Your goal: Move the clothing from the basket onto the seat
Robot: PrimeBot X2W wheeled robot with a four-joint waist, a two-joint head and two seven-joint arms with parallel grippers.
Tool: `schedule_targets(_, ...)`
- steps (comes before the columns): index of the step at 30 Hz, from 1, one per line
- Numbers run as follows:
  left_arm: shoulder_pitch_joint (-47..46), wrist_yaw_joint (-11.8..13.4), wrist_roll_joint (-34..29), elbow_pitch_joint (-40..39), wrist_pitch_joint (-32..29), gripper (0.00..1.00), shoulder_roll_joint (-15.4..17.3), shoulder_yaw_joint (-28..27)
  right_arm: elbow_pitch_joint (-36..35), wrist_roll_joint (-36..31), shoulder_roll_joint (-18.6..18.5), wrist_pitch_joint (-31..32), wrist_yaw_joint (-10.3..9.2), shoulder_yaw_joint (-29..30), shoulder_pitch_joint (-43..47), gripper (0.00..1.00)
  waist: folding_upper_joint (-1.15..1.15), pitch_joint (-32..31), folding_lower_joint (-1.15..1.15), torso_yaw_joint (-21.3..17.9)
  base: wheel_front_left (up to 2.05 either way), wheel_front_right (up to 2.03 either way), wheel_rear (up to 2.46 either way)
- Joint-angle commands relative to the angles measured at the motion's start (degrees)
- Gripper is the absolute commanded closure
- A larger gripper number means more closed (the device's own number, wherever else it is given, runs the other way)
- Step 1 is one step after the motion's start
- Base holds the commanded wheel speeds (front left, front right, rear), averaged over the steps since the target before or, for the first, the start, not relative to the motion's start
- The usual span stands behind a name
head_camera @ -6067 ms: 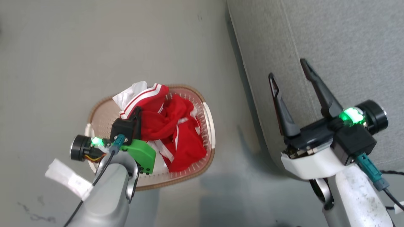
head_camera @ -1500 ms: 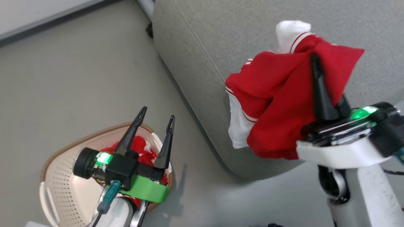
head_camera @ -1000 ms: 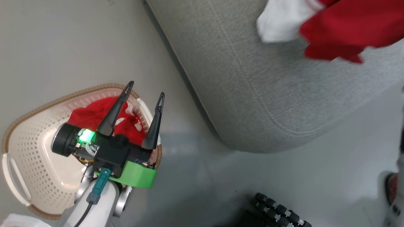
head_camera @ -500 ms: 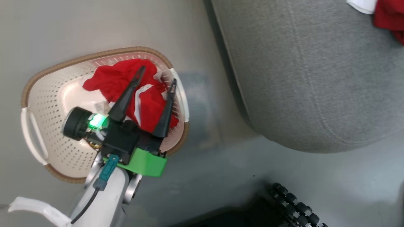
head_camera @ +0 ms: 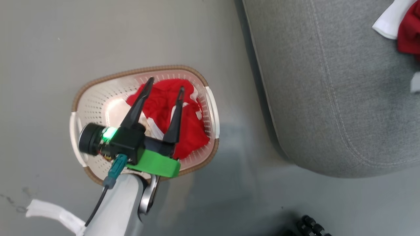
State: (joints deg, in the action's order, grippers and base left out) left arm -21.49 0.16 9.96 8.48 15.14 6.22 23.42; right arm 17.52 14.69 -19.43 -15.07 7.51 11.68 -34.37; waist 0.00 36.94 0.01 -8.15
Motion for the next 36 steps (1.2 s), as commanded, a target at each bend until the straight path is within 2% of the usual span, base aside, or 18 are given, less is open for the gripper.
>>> schedule_targets(1,2.18,1.18,0.53,-0.12,0.01,0.0,-0.75,-1.35,-1.04,-0.92,0.02,-0.17,-0.04,-0.63,2.95,0.0,0.0,-8.61,-0.01,3.09,0.0,0.0,0.0)
schedule_targets(6,7.8,3.27,3.07,-1.6,0.0,0.0,-2.66,-6.08,-4.29,-2.17,2.48,-0.17,-0.04,-3.07,10.6,0.0,0.0,-15.95,-0.01,5.27,0.0,0.0,0.0)
schedule_targets(15,16.22,3.37,2.54,-3.09,0.0,0.0,-3.23,-10.32,-7.51,-4.13,6.7,-0.17,-0.04,-15.1,22.1,0.0,0.0,-27.95,-0.01,9.17,0.0,0.0,0.0)
schedule_targets(18,18.8,3.91,3.09,-3.74,0.0,0.0,-3.26,-11.28,-8.54,-5.01,8.12,-0.17,-0.04,-17.26,25.33,0.0,0.0,-31.19,-0.01,9.82,0.0,0.0,0.0)
schedule_targets(21,21.77,4.01,1.04,-4.13,-0.02,0.0,-3.27,-11.58,-9.82,-5.62,10.46,-0.16,-0.04,-18.23,28.67,0.0,0.0,-34.16,-0.01,9.81,0.0,0.0,0.0)
schedule_targets(29,27.59,5.22,1.45,-8.16,-0.02,0.0,-3.26,-12.74,-15.11,-7.94,14.3,-0.17,-0.04,-18.71,36.55,0.0,0.0,-36.42,-0.01,9.05,0.0,0.0,0.0)
schedule_targets(36,30.27,5.21,0.67,-9.34,-0.02,0.0,-3.25,-12.61,-15.89,-7.63,15.13,-0.17,-0.04,-19.57,40.62,0.0,0.0,-37.34,-0.01,8.09,0.0,0.0,0.0)
